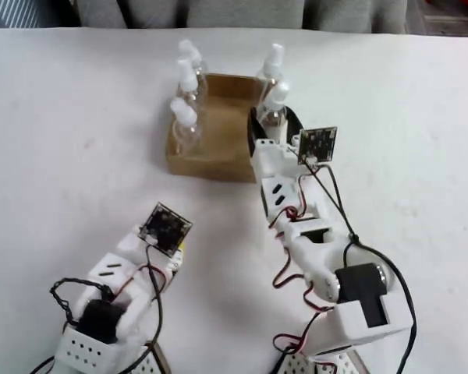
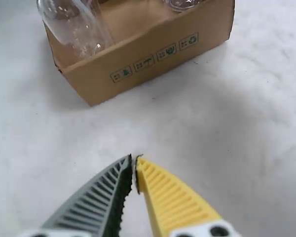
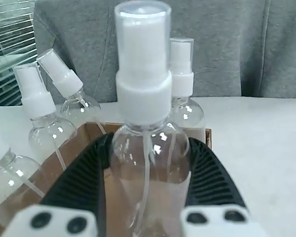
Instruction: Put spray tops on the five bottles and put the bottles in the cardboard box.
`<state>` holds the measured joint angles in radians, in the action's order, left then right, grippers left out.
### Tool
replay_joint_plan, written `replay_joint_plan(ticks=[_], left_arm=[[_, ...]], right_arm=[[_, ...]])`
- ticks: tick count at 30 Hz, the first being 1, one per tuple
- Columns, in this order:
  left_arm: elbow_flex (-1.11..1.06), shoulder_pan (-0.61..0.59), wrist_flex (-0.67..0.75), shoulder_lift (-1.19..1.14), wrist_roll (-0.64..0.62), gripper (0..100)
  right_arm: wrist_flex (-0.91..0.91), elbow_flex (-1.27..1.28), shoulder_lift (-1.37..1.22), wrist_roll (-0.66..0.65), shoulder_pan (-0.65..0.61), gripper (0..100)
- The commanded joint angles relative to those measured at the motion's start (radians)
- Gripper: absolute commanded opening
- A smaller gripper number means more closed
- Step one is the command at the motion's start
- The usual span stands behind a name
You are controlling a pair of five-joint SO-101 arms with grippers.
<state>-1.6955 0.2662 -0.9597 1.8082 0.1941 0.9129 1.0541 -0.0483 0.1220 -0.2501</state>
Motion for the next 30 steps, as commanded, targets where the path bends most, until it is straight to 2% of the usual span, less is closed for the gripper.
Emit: replay_joint_plan(ticks=[1,11,30], left_arm=[[0.002,-0.005,-0.003,0.015,0.008,2],[0.002,-0.004,-0.003,0.015,0.008,2],[0.002,-0.005,-0.003,0.015,0.009,2]], right_arm=[[0.028,-0.044,-0.005,-0.049,0.001,1.6],[0.028,-0.107,-0.110,-0.057,0.002,1.6],[0.027,-0.094,-0.147,-0.057,-0.004,2.1]])
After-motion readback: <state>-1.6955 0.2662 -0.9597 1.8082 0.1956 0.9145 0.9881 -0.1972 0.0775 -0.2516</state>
